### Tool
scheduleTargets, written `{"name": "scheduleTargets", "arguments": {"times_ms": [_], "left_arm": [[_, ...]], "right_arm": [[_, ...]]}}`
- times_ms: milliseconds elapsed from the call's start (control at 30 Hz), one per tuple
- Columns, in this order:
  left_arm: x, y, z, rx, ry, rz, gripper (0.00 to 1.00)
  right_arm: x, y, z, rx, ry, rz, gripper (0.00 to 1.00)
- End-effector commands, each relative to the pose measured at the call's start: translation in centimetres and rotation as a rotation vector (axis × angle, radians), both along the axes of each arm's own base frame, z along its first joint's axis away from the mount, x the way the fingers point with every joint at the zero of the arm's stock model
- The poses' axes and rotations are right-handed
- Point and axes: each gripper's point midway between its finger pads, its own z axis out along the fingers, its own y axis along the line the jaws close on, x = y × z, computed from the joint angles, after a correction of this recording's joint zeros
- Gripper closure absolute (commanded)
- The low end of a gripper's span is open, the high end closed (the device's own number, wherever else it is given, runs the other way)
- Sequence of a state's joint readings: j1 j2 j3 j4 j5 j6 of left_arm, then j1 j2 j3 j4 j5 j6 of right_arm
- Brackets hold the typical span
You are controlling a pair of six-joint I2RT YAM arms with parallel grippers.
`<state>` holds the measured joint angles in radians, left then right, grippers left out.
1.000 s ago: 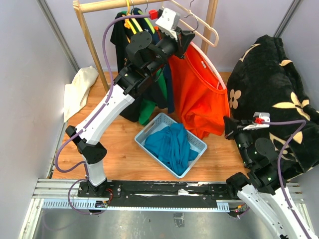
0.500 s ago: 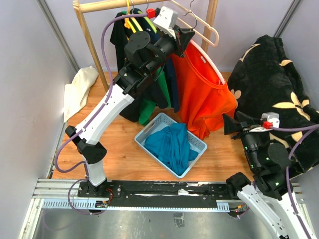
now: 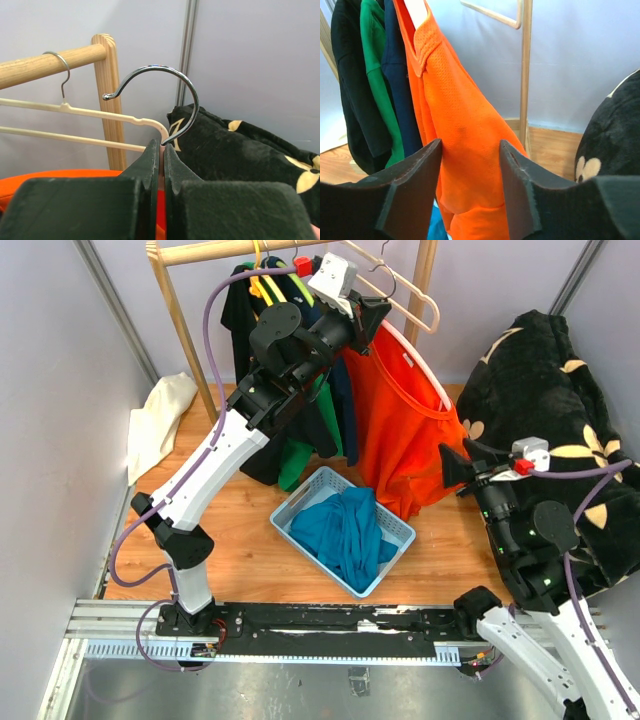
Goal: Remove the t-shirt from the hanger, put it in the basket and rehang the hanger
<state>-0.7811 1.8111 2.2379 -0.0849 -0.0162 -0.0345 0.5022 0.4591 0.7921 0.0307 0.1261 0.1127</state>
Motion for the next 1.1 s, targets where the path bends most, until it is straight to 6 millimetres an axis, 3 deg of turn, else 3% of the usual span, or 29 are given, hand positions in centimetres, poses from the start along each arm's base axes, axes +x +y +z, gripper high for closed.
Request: {"name": "scheduleTargets", "arguments": {"times_ms": [0,100,200,367,667,1067], "left_arm": [[-2.4,2.6,5.2,-0.104,-0.103,-0.006,1.00],[-2.4,2.6,5.3,-0.105,-0.105,-0.004,0.99],[-2.4,2.7,5.4,-0.112,-0.103,-0.003,0.99],[-2.4,3.2,6.0,-0.149,-0.101,0.012,1.00],[-2.3,4.1,7.0,-0.232,-0.085,0.036,1.00],[-2.6,3.8,7.5,-0.289,-0.075,-0.001,1.00]], "right_arm": [[0.2,0.4,2.1,0.016,-0.048,0.007,0.57],[0.5,0.2,1.7,0.027,-0.037,-0.007,0.82],[0.4,-0.2,1.4,0.041,-0.036,-0.022,0.98],[-0.2,-0.8,-0.2,0.071,-0.013,-0.034,0.99],[-1.4,-2.2,-6.7,0.177,0.061,-0.065,0.99],[0.2,-1.4,-9.7,0.178,0.086,-0.070,0.99]]}}
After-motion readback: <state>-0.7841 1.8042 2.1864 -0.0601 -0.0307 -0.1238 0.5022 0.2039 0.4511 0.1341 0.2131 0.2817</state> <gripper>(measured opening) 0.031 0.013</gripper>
